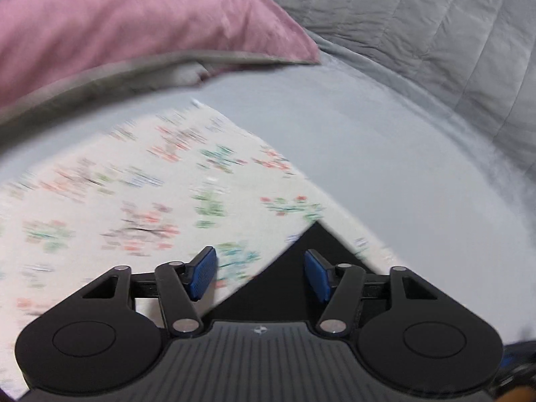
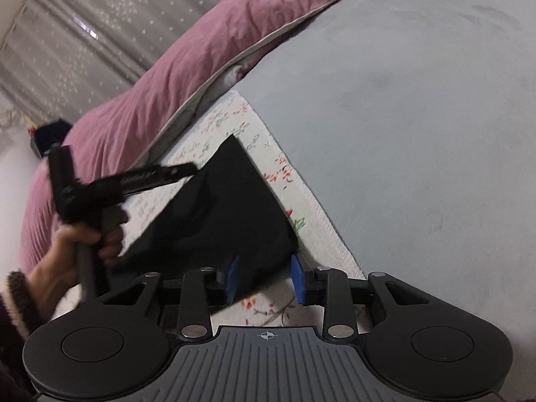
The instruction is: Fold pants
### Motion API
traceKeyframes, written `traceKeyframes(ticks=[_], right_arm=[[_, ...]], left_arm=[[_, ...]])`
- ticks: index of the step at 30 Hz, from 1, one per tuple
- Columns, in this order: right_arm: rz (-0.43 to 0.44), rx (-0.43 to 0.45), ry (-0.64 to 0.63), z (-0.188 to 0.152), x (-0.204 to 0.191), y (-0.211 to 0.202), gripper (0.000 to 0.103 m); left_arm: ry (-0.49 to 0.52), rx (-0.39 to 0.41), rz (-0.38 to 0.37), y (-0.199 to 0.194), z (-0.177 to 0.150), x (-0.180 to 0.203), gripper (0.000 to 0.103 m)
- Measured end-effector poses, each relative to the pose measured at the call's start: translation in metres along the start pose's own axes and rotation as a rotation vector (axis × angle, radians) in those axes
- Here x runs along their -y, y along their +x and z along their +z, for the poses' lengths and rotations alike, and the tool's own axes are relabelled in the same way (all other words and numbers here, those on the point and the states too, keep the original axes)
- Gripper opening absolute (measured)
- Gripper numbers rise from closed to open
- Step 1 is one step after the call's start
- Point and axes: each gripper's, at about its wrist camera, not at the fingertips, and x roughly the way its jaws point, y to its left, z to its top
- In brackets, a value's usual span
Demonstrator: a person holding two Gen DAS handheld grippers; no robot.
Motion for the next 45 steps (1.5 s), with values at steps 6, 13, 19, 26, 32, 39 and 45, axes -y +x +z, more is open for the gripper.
traceKeyframes(ticks=[6, 13, 19, 26, 32, 39, 45], right_arm=[[0.006, 0.014, 0.014, 0.002, 0.004, 0.004, 0.023], [-0.034, 0.03, -0.051, 0.004, -0.004, 0.004, 0.004], [-0.093, 0.131, -0.115, 0.032, -0.01, -0.001, 0.003], [-0.201, 0.119, -0.146, 0.038, -0.004, 0.022, 0.003], [-0.259, 0.112, -0.192, 0.032, -0.012, 0.021, 0.017], [-0.253, 0.1, -0.297, 0.03, -0.036, -0.017, 0.053], [-0.208, 0.112, -0.33, 0.024, -0.078, -0.059, 0.068]], left_arm=[[0.017, -0.064, -0.075, 0.018, 0.009, 0.012, 0.042], [0.022, 0.091, 0.001, 0.013, 0.006, 0.03, 0.024], [0.013, 0.208, 0.037, 0.013, 0.024, 0.037, 0.024], [0.035, 0.164, 0.14, 0.059, 0.016, 0.044, 0.024], [-0.053, 0.182, 0.179, 0.032, 0.018, 0.042, 0.052], [-0.058, 0.193, 0.22, -0.076, -0.002, 0.045, 0.086], [-0.125, 0.214, 0.268, -0.198, -0.049, 0.041, 0.093]])
